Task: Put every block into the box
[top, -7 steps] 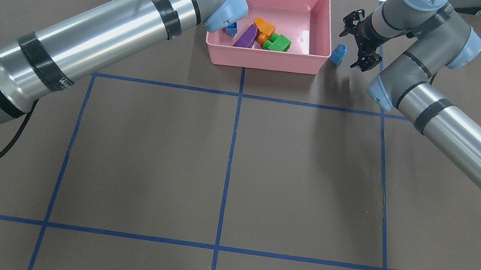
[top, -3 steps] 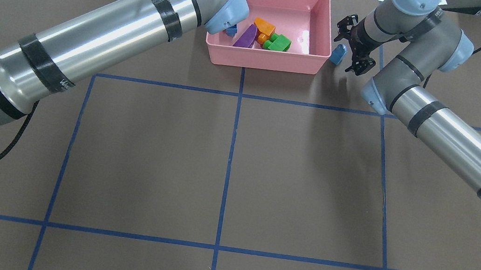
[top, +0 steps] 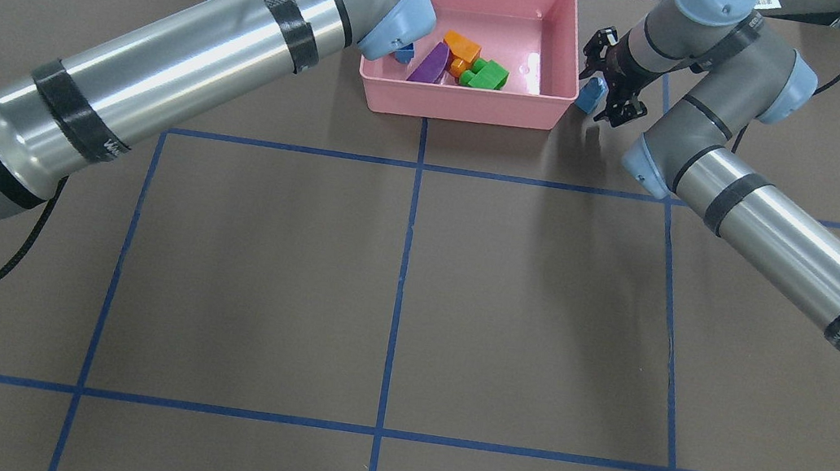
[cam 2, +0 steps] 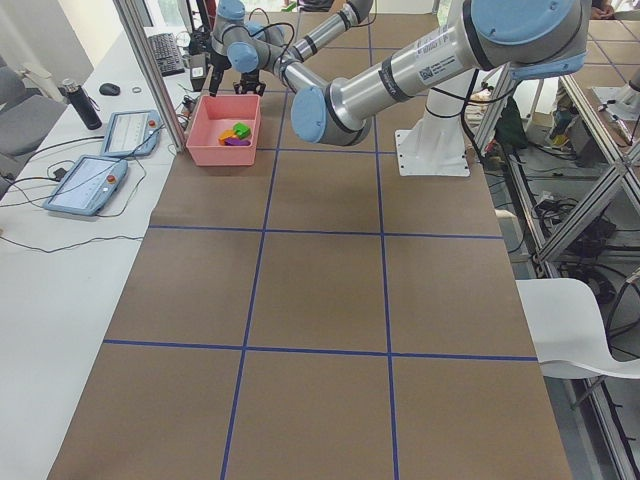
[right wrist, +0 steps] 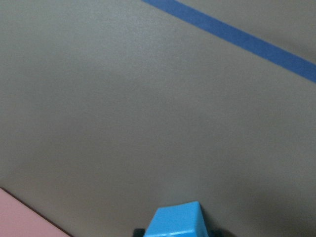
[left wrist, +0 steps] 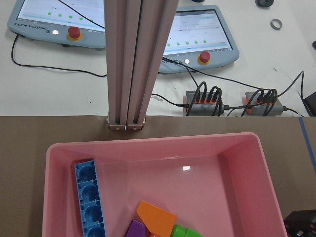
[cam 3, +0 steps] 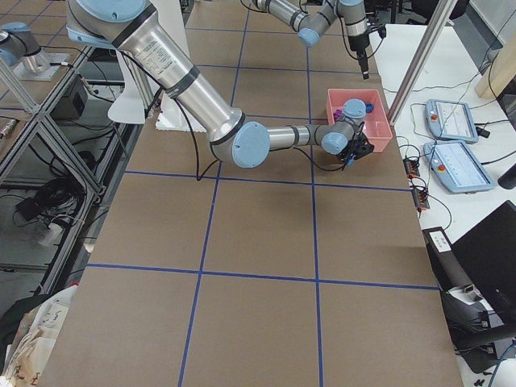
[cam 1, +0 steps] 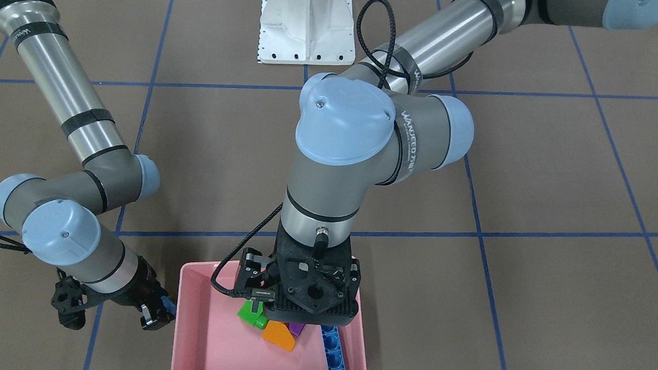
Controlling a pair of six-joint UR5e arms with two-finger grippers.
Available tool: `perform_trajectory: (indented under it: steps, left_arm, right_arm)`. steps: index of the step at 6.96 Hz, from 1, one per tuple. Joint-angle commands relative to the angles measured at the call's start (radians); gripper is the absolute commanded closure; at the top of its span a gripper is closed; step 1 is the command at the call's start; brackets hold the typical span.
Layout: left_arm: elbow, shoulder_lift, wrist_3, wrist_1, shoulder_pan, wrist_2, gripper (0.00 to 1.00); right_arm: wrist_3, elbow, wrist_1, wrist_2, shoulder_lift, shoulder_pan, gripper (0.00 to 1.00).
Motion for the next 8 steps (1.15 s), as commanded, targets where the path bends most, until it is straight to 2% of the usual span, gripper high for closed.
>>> perform_trajectory:
  steps: [1, 3, 5, 6, 7, 8]
  left_arm:
    - [0.000, 0.000, 0.000, 0.000, -0.001, 0.000, 0.00]
    - [-0.003, 0.006, 0.002, 0.000, -0.006, -0.005, 0.00]
    - [-0.106, 0.108, 0.064, 0.000, -0.024, -0.035, 0.00]
    - [-0.146, 0.165, 0.074, 0.000, -0.049, -0.119, 0.00]
    - [-0.201, 0.229, 0.078, 0.000, -0.079, -0.162, 0.00]
    - [-0.265, 0.326, 0.147, 0.002, -0.116, -0.211, 0.00]
  right_arm:
    - [-0.038, 0.019, -0.004, 0.053, -0.004, 0.057, 1.00]
    - [-0.070, 0.036, -0.024, 0.094, 0.031, 0.143, 1.00]
    - [-0.134, 0.036, -0.213, 0.070, 0.208, 0.152, 1.00]
    - [-0.135, 0.037, -0.217, 0.023, 0.258, 0.098, 1.00]
    - [-0.136, 0.037, -0.211, -0.095, 0.281, 0.005, 1.00]
    - [-0.150, 0.037, -0.211, -0.185, 0.284, -0.070, 0.43]
